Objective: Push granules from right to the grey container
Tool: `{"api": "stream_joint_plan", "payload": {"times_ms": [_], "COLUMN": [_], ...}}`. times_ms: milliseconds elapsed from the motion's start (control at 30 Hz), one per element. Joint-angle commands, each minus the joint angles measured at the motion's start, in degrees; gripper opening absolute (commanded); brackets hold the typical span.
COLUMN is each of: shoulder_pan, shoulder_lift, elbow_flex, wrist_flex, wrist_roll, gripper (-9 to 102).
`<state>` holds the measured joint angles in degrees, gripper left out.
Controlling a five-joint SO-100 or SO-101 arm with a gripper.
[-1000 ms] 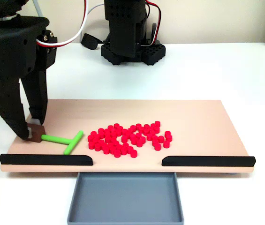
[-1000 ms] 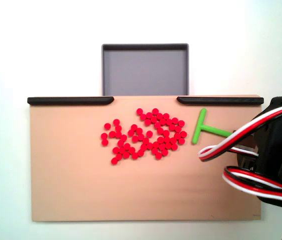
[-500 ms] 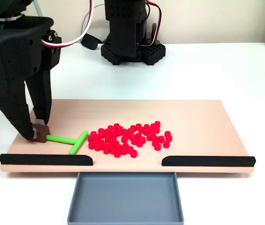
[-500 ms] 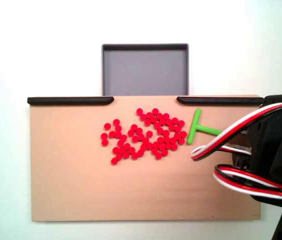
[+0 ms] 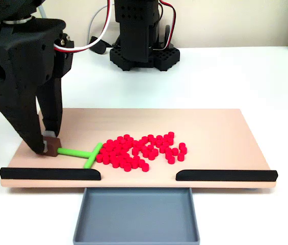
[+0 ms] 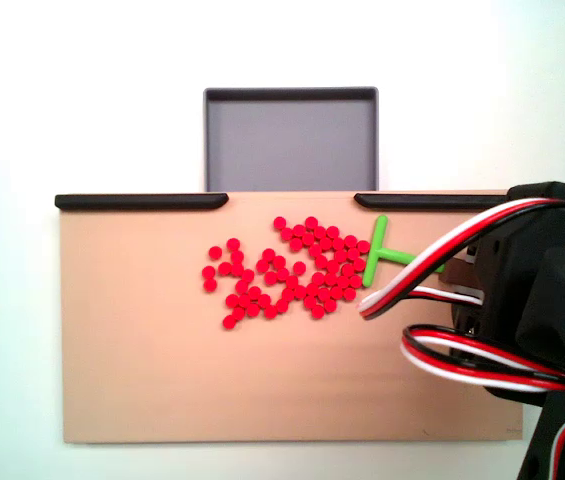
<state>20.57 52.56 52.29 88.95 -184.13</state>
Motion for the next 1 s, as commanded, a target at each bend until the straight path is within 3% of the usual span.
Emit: {"api": "stream_joint_plan", "payload": {"times_ms": [0, 967], "shoulder_pan": [-0.53, -1.76], "shoulder_lift": [1.93, 2.29], "elbow_flex": [-0.88, -0.88], "wrist_flex": [0.18, 0.18], "wrist_roll": [-26.54, -21.18], "gripper": [0, 0]}}
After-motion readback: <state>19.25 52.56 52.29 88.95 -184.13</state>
